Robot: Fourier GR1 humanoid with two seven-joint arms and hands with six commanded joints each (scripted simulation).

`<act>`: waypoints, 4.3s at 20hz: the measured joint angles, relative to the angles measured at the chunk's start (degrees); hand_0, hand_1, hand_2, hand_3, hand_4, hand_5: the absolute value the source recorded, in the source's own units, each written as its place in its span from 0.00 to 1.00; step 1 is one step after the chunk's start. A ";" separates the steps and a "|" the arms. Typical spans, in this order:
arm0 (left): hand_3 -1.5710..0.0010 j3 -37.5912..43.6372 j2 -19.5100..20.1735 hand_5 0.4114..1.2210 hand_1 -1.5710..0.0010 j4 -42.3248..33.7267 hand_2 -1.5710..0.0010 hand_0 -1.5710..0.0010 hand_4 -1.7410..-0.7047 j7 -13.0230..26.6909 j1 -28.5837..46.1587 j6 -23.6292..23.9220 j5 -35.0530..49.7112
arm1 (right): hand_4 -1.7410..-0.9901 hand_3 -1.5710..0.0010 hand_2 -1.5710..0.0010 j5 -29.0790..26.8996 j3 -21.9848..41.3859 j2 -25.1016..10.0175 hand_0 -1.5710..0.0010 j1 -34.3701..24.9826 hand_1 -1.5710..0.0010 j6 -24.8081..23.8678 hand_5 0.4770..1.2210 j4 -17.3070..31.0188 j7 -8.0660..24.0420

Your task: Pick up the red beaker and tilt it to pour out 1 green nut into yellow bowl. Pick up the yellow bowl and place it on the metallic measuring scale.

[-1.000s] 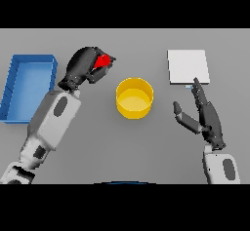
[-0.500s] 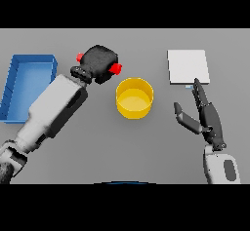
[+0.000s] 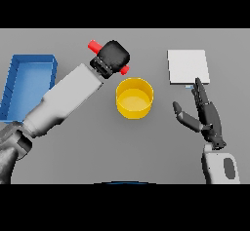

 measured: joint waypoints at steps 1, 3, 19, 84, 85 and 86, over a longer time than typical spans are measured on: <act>0.12 -1.22 -0.39 1.00 0.00 0.17 0.00 0.00 0.02 -0.70 -0.74 -0.15 -0.94 | 0.59 1.00 1.00 0.22 0.13 -0.20 1.00 0.33 1.00 0.28 0.17 0.22 -0.60; 0.08 -3.81 -0.23 1.00 0.00 0.80 0.00 0.00 0.01 -2.05 -2.11 -0.18 -3.19 | 0.59 1.00 1.00 0.45 -0.01 -0.38 1.00 -0.02 1.00 0.26 0.17 0.94 -0.62; 0.00 -18.53 -3.71 1.00 0.00 7.18 0.00 0.00 0.00 -7.46 -10.67 -3.06 -15.64 | 0.62 1.00 1.00 2.63 0.55 -0.64 1.00 1.14 1.00 -0.92 0.15 0.32 -2.14; 0.85 47.43 13.72 0.33 0.73 -15.96 0.76 0.68 0.88 30.74 28.98 14.80 40.43 | 0.56 1.00 1.00 4.37 2.08 -2.85 1.00 -1.16 1.00 0.87 0.33 2.60 -4.93; 0.88 47.46 13.98 0.32 0.78 -16.07 0.81 0.74 0.90 30.73 29.14 13.89 40.18 | 0.57 1.00 1.00 4.20 1.97 -2.79 1.00 -1.55 1.00 0.78 0.33 2.47 -4.62; 0.90 47.35 14.26 0.31 0.83 -15.88 0.84 0.80 0.91 30.76 29.29 12.80 39.27 | 0.57 1.00 1.00 4.38 2.15 -2.64 1.00 -1.59 1.00 0.68 0.33 2.38 -5.09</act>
